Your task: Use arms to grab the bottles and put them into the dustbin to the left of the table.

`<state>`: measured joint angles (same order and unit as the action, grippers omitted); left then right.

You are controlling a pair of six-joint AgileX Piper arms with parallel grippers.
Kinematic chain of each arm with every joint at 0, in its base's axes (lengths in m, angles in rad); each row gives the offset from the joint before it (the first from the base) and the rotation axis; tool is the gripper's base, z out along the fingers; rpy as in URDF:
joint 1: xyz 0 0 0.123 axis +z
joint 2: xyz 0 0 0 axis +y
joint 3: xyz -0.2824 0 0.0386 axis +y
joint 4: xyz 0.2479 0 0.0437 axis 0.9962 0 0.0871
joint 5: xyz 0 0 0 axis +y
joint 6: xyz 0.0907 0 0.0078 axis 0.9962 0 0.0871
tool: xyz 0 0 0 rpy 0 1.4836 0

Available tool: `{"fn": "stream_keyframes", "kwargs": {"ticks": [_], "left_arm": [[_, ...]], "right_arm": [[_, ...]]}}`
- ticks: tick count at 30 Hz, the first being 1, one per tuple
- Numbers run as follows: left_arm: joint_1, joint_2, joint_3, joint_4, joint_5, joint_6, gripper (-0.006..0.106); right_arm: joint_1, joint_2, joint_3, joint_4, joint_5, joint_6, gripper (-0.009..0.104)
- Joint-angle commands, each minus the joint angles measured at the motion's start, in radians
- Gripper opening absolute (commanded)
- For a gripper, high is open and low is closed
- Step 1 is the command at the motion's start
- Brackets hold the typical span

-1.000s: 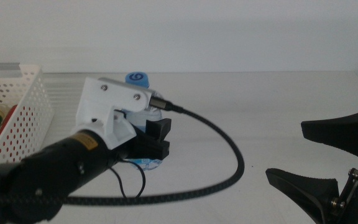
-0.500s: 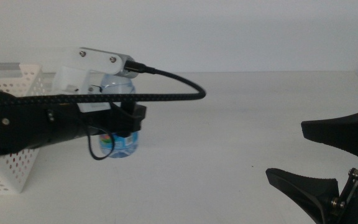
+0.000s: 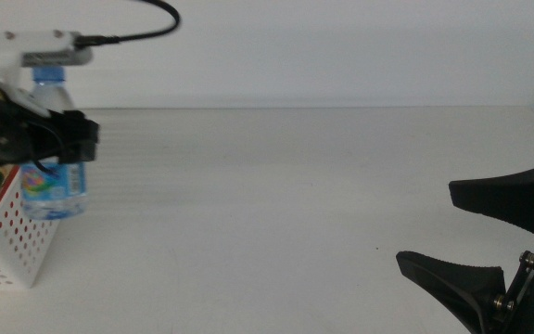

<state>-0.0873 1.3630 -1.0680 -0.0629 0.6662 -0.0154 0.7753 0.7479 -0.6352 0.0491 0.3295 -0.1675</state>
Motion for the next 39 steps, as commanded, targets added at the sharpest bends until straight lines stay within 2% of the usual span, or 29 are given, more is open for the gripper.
{"fn": "stream_keyframes", "kwargs": {"ticks": [1,8,17,22,28,39], "left_arm": [[0.043,-0.007,-0.106,-0.003,0.024,0.003,-0.005],[0.137,0.086,-0.305,-0.046,0.164,0.109,-0.005],[0.268,0.182,-0.477,-0.041,0.329,0.184,-0.005],[0.329,0.206,-0.506,-0.048,0.366,0.257,-0.005],[0.408,0.273,-0.505,-0.051,0.379,0.263,-0.005],[0.410,0.453,-0.505,-0.064,0.332,0.289,-0.004]], "right_arm": [[0.000,-0.006,-0.027,-0.006,-0.070,-0.013,0.070],[0.000,-0.006,-0.027,-0.006,-0.070,-0.013,0.070],[0.000,-0.006,-0.027,-0.006,-0.070,-0.013,0.070],[0.000,-0.006,-0.027,-0.006,-0.070,-0.013,0.070],[0.000,-0.006,-0.027,-0.006,-0.070,-0.013,0.070],[0.000,-0.006,-0.027,-0.006,-0.070,-0.013,0.070]]}}
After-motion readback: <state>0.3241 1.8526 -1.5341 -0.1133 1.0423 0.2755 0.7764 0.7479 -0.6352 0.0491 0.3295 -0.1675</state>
